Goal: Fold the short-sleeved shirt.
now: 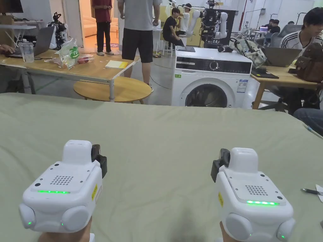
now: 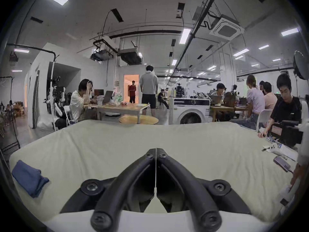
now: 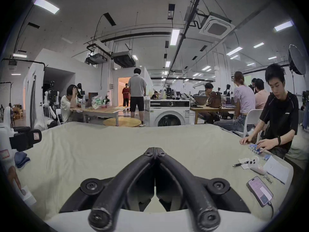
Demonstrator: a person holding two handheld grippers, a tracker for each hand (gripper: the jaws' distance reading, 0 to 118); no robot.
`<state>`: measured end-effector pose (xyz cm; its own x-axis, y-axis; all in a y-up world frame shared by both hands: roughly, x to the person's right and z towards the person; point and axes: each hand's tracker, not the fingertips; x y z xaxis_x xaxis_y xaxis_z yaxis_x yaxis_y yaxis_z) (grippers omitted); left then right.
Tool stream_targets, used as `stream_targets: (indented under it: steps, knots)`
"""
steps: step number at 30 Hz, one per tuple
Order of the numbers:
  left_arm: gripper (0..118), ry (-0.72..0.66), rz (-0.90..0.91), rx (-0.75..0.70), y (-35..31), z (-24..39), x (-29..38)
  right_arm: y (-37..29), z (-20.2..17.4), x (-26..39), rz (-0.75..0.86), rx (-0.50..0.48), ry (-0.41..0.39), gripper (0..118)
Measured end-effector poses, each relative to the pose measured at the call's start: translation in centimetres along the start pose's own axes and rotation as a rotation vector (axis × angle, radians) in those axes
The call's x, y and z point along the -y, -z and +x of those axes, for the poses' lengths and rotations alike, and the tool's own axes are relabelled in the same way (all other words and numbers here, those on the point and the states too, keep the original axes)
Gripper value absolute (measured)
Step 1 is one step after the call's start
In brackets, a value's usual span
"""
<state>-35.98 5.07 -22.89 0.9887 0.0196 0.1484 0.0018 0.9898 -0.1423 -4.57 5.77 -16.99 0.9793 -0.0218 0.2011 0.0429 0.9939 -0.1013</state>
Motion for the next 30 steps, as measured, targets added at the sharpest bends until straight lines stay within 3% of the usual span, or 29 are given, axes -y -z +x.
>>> stream_targets:
  steps: [30]
  knots:
    - [0, -0.020, -0.016, -0.017, 0.2, -0.8, -0.1, 0.6, -1.6, 0.7, -0.015, -0.043, -0.008, 0]
